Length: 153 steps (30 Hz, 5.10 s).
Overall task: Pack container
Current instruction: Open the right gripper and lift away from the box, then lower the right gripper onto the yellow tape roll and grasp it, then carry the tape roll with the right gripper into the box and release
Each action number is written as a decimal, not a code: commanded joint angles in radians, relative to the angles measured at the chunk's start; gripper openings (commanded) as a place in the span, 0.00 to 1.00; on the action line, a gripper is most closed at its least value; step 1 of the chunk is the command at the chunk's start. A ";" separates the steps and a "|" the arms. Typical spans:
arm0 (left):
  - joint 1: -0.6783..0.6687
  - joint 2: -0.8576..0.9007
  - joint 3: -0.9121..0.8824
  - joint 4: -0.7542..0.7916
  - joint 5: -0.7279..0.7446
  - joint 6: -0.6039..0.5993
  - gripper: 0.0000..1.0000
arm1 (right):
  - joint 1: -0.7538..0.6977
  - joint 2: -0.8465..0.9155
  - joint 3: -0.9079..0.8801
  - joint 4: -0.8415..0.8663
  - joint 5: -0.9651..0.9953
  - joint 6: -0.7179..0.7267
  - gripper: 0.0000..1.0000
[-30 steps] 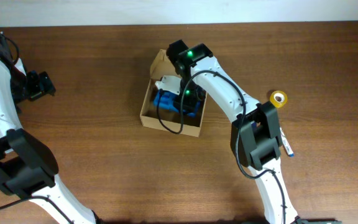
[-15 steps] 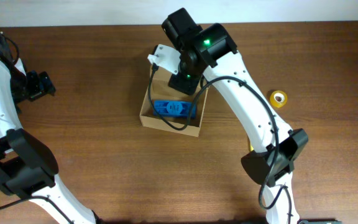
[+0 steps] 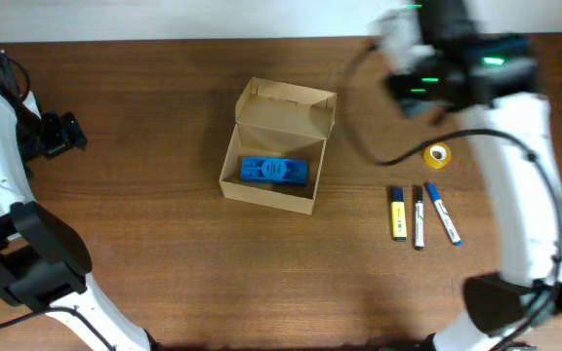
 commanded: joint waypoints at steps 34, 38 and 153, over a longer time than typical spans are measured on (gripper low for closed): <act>0.008 -0.008 -0.007 0.003 0.011 0.016 1.00 | -0.439 0.259 -0.623 0.517 -0.286 0.663 0.56; 0.008 -0.008 -0.007 0.002 0.011 0.016 1.00 | -0.458 0.259 -0.623 0.526 -0.285 0.751 0.54; 0.008 -0.008 -0.007 0.003 0.011 0.016 1.00 | 0.424 0.472 -0.060 0.119 -0.243 -0.344 0.04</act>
